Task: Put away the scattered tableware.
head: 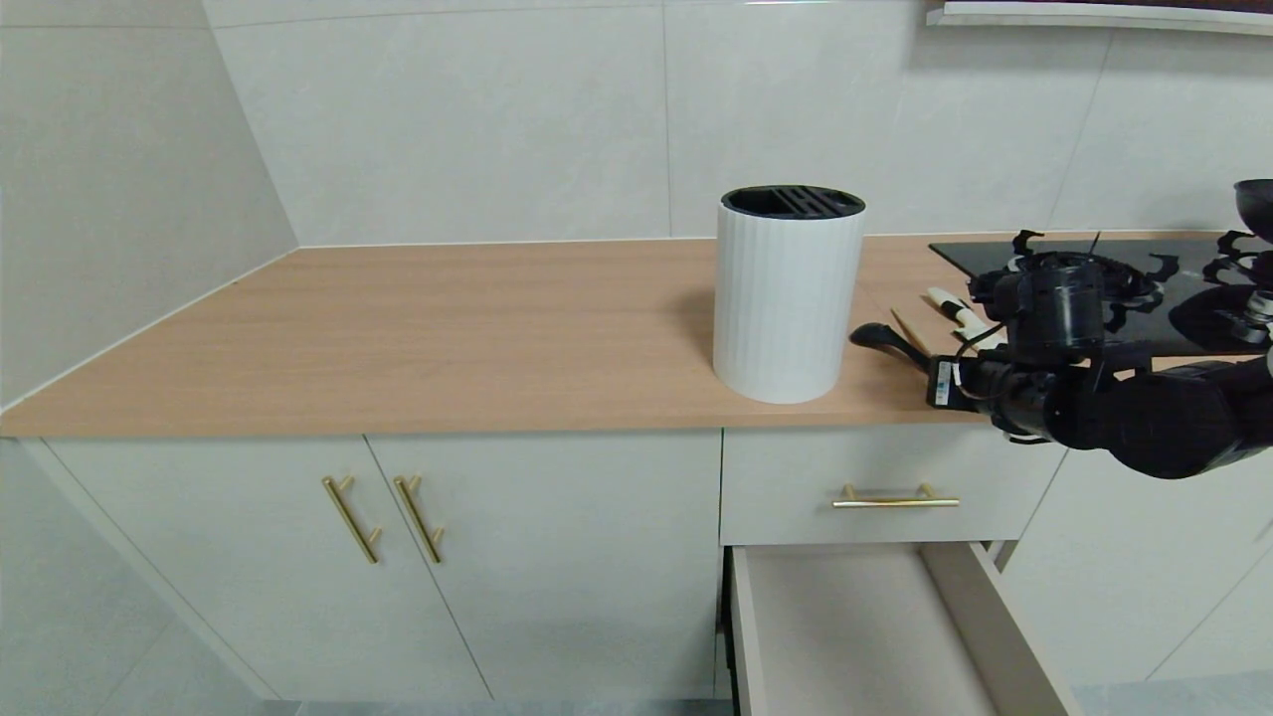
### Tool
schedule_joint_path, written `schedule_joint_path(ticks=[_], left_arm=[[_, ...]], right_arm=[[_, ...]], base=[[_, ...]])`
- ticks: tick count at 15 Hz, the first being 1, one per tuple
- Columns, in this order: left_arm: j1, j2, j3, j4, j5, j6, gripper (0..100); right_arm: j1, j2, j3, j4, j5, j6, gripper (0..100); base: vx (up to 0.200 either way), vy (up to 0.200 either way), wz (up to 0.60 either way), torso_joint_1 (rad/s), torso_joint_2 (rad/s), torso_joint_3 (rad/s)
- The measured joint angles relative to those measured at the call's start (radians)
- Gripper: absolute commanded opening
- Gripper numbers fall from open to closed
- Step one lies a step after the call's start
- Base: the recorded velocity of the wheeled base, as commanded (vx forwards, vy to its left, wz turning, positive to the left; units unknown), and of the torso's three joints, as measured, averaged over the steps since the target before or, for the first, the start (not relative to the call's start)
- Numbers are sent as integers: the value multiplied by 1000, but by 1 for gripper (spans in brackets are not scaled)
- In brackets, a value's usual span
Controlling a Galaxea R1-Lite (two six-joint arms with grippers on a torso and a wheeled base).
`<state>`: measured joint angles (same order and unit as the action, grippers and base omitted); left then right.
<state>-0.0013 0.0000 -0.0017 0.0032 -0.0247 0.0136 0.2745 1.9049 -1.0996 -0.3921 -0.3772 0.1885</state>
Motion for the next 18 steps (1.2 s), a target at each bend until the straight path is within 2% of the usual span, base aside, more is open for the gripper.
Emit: schedule_joint_path(ticks=[8, 14, 16, 18], left_arm=[[0, 0, 0, 0, 0, 0, 100], [0, 0, 0, 0, 0, 0, 100], [0, 0, 0, 0, 0, 0, 100], [-1, 0, 0, 0, 0, 1, 100]], right_arm=[[0, -34, 9, 4, 1, 6, 0], [25, -202, 103, 22, 3, 46, 0], [29, -300, 147, 100, 4, 47, 0], [32, -403, 174, 260, 12, 57, 0]], base=[[0, 0, 0, 0, 0, 0], [0, 0, 0, 0, 0, 0], [0, 0, 0, 0, 0, 0], [0, 0, 0, 0, 0, 0]])
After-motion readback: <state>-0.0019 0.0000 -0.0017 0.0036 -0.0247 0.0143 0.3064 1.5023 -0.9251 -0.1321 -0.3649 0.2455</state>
